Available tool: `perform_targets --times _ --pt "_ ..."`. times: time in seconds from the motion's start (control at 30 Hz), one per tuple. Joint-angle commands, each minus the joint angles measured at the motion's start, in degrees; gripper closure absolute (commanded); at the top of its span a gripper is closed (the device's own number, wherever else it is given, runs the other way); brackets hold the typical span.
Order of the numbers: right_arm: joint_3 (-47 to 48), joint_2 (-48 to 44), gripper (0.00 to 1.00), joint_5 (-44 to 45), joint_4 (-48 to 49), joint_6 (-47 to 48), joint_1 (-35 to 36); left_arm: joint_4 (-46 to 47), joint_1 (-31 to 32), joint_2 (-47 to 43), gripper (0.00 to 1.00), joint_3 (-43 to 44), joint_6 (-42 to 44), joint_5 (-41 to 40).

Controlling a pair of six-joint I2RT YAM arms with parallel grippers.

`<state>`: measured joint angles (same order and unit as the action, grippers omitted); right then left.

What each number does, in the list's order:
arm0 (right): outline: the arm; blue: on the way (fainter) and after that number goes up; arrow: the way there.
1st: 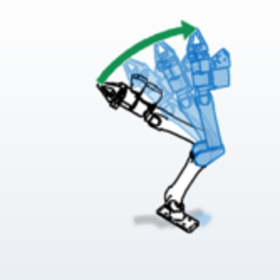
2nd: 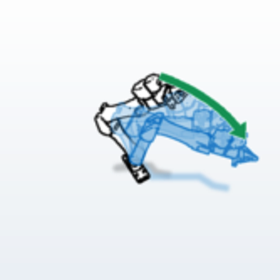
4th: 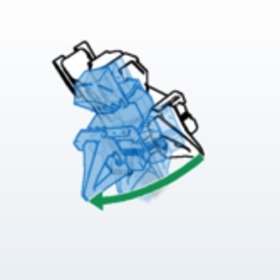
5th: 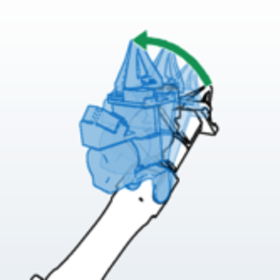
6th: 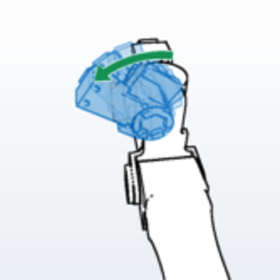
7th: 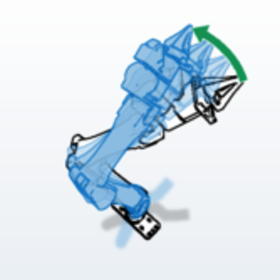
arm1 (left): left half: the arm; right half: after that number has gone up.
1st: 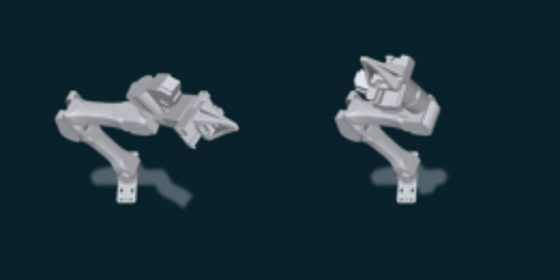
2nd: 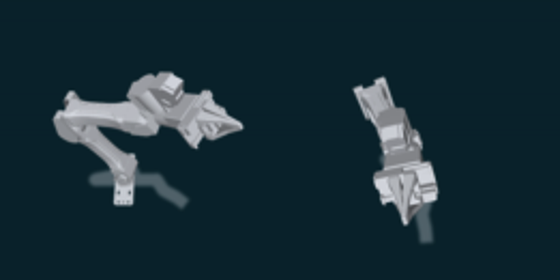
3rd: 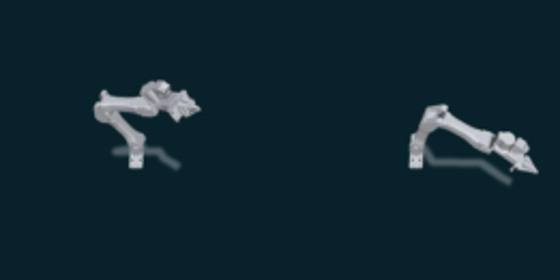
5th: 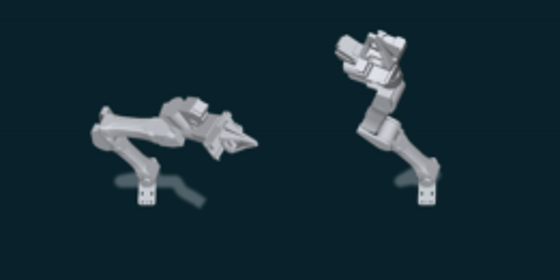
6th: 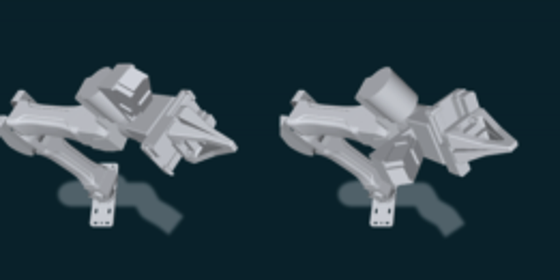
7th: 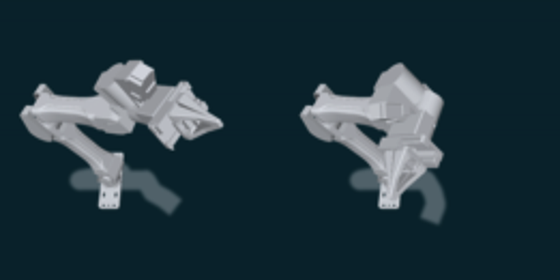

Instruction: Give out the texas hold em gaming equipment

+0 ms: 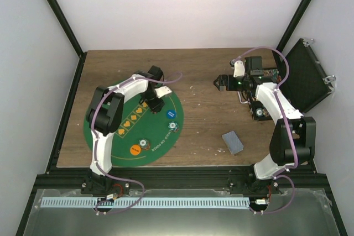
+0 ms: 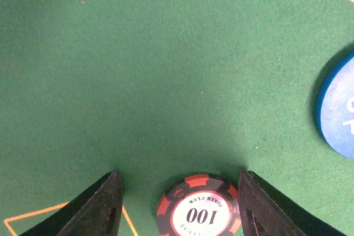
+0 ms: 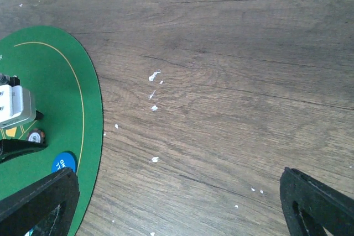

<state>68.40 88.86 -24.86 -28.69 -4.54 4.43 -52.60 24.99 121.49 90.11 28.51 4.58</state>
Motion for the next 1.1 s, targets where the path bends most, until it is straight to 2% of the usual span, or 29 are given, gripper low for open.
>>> perform_targets --times 0.0,0.27,0.5,0.8,0.9,1.03,1.07 --pt "0.26 -0.66 0.00 0.17 -0.42 0.75 0.06 -1.42 0.06 -1.11 0.42 -4.81 0.01 0.04" --pt "-0.11 -0.97 0.00 0.26 -0.28 0.73 0.06 -3.63 -0.03 -5.10 0.32 -8.24 0.62 0.89" --pt "-0.11 -1.12 0.00 0.25 -0.39 0.70 0.06 -0.51 -0.04 -4.52 0.41 -9.75 1.21 -0.21" --pt "-0.33 -1.57 0.00 0.42 -0.47 0.72 0.04 4.83 0.06 -2.76 0.38 -9.16 0.41 -0.41" --pt "-0.46 -1.75 0.00 0.56 -0.49 0.75 0.05 5.19 0.05 -2.99 0.42 -9.58 0.61 0.24" --pt "-0.46 -1.52 0.00 0.48 -0.46 0.74 0.06 6.69 0.06 -3.70 0.55 -10.73 0.93 0.87" --pt "-0.46 -1.50 0.00 0.39 -0.49 0.73 0.06 7.05 0.06 -3.73 0.56 -10.72 0.98 1.11"
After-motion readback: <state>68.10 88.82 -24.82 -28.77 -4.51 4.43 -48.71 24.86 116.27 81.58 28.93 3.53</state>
